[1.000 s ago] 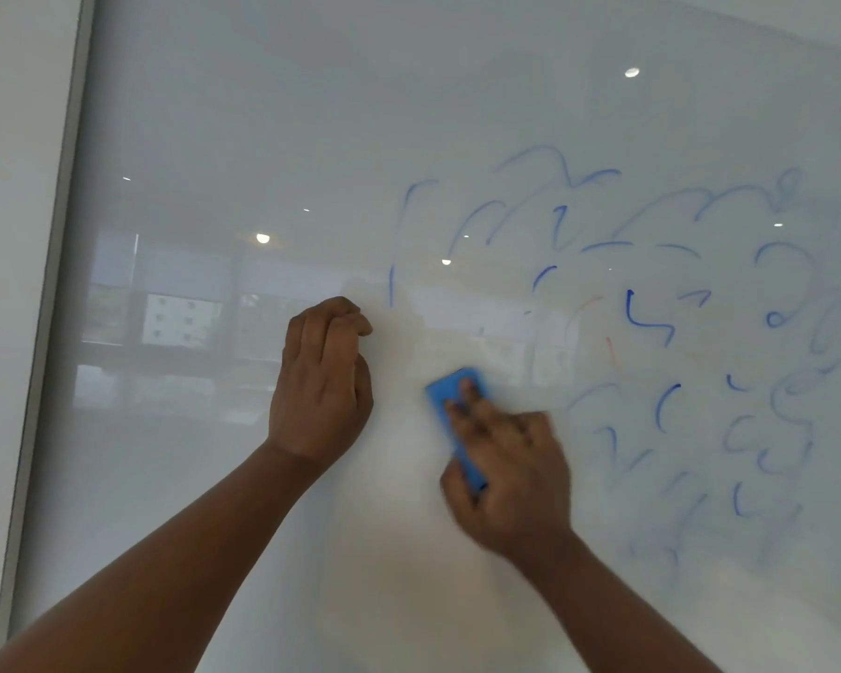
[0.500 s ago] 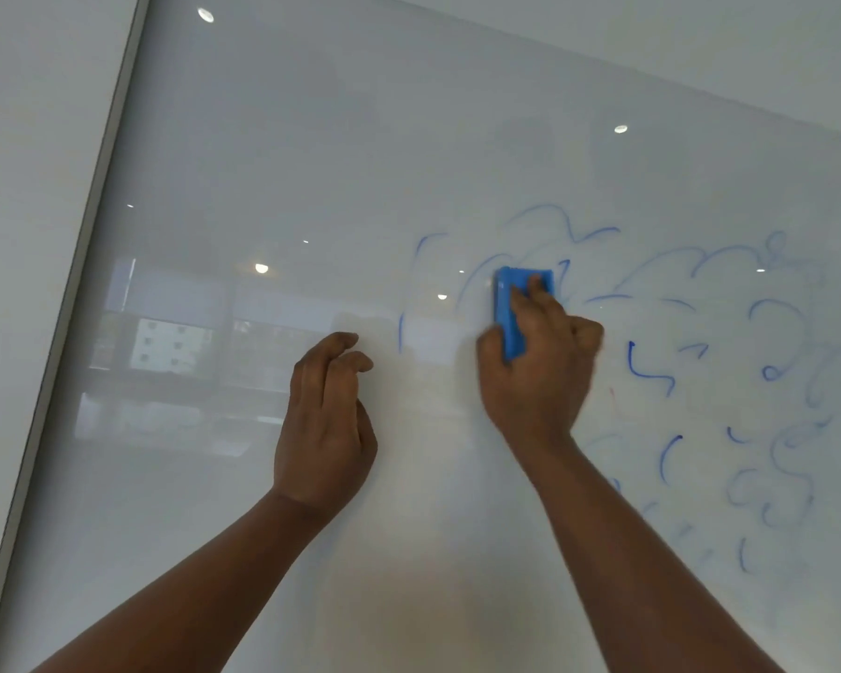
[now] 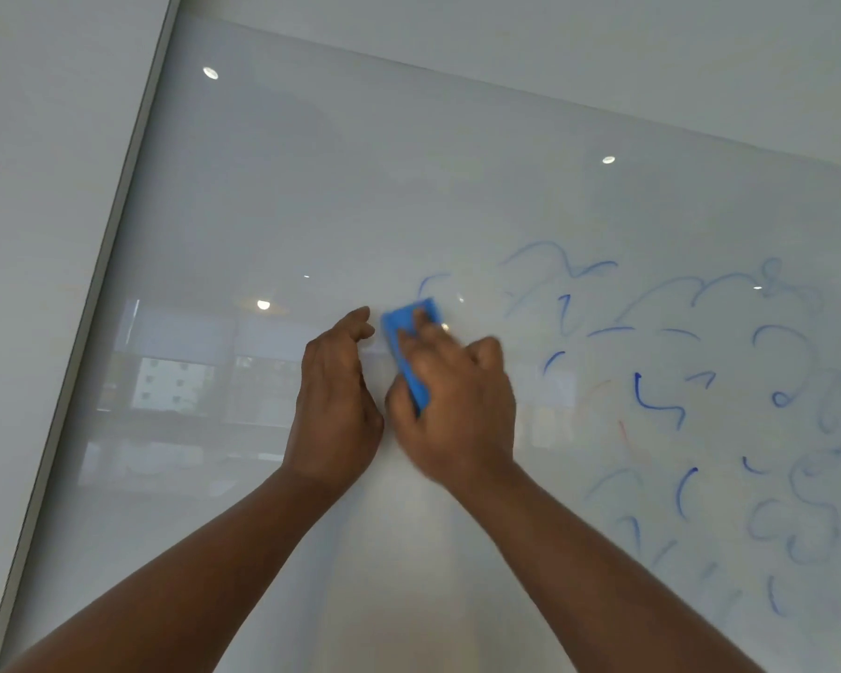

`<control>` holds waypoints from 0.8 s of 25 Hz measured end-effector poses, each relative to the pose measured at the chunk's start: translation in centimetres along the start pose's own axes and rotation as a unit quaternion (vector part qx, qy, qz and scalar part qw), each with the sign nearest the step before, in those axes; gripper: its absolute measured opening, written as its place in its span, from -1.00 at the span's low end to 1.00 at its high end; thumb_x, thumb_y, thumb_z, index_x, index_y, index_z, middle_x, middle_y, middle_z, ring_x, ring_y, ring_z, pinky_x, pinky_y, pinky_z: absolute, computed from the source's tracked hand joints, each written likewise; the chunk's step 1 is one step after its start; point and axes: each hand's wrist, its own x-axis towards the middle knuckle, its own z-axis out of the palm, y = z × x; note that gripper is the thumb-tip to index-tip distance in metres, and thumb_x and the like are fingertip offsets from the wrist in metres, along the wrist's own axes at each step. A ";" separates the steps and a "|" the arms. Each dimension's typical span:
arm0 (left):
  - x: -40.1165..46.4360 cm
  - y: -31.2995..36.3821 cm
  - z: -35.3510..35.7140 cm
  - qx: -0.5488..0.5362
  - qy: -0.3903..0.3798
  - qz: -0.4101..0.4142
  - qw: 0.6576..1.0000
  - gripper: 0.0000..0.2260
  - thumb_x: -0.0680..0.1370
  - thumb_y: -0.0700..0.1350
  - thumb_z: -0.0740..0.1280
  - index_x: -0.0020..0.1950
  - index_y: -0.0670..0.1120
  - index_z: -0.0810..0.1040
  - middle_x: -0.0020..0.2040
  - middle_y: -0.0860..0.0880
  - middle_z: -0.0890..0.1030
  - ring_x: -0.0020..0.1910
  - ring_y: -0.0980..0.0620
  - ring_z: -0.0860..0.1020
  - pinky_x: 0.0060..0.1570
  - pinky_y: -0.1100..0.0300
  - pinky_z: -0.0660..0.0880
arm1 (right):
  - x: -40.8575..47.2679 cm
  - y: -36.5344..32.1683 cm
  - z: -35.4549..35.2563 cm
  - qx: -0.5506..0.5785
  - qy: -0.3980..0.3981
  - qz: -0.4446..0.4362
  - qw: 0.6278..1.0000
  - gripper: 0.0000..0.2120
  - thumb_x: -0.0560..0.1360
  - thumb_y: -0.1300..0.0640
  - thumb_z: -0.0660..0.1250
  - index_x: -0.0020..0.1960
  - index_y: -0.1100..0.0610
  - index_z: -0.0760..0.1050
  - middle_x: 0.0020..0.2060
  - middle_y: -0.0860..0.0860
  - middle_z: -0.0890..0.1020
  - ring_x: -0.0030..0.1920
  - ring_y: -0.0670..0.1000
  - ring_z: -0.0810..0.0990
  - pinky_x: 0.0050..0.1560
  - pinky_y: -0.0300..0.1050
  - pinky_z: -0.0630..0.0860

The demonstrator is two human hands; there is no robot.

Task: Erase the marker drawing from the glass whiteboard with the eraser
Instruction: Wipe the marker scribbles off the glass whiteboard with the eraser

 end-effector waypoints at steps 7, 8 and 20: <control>0.1 0.1 0.1 -0.044 0.020 -0.051 0.998 -0.40 0.47 -0.50 0.07 0.47 -0.13 0.34 0.36 0.02 0.44 0.33 0.06 0.42 0.39 0.24 0.33 | 4.9 2.6 -1.6 0.005 0.018 0.141 0.990 -0.56 0.50 -0.03 0.32 0.37 -0.09 0.49 0.44 -0.17 0.48 0.04 0.15 0.42 -0.16 -0.03 0.57; 0.2 0.1 0.1 -0.045 0.020 -0.052 0.997 -0.38 0.45 -0.51 0.08 0.47 -0.14 0.33 0.36 0.01 0.44 0.32 0.06 0.42 0.38 0.25 0.33 | 3.4 1.2 -0.9 0.002 0.004 0.086 0.996 -0.55 0.49 -0.06 0.31 0.37 -0.11 0.47 0.44 -0.18 0.48 0.01 0.13 0.42 -0.21 -0.08 0.54; 0.0 0.0 -0.5 -0.067 0.013 -0.055 0.996 -0.41 0.46 -0.51 0.08 0.46 -0.16 0.34 0.37 -0.02 0.45 0.32 0.05 0.44 0.37 0.26 0.34 | 2.7 0.1 -0.7 -0.018 -0.030 0.002 0.999 -0.61 0.44 -0.10 0.31 0.19 0.05 0.59 0.19 -0.02 0.58 -0.04 0.17 0.53 -0.28 -0.07 0.50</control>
